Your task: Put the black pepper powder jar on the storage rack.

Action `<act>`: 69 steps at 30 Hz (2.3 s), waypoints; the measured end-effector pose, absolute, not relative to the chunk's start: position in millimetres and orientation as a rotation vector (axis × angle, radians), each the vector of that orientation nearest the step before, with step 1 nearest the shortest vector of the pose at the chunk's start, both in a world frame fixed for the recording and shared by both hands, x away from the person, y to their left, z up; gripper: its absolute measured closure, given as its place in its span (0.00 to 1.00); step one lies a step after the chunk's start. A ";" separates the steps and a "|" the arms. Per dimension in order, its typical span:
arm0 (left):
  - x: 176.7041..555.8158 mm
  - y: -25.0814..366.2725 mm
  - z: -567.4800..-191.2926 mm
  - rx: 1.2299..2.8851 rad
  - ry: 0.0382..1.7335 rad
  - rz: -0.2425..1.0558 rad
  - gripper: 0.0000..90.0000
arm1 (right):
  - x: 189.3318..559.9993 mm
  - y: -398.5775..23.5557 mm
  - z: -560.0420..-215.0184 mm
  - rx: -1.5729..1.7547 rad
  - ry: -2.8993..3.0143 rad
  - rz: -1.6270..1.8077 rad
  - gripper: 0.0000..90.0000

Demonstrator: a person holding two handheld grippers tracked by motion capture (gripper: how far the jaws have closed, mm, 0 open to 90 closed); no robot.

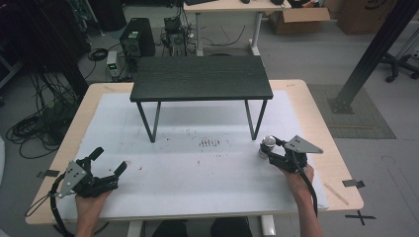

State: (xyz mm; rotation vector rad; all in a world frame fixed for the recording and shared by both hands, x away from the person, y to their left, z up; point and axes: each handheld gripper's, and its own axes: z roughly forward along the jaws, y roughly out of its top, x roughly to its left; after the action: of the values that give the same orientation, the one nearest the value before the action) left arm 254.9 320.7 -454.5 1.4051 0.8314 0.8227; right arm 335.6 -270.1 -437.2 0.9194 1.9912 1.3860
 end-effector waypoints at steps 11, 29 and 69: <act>254.7 320.7 -454.5 1.404 0.832 0.823 0.02 | 333.3 -259.7 -409.2 0.835 2.045 1.447 0.55; 254.6 320.8 -454.5 1.402 0.832 0.823 0.02 | 334.0 -229.5 -359.3 0.772 2.163 1.529 0.55; 255.1 321.0 -454.4 1.405 0.837 0.820 0.02 | 359.9 -164.2 -249.6 0.642 2.303 1.586 0.55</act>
State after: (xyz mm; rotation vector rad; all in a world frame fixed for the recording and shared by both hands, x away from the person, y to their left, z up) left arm 255.1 321.0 -454.4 1.4045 0.8366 0.8200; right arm 359.9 -164.2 -249.6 0.6422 2.3034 1.5865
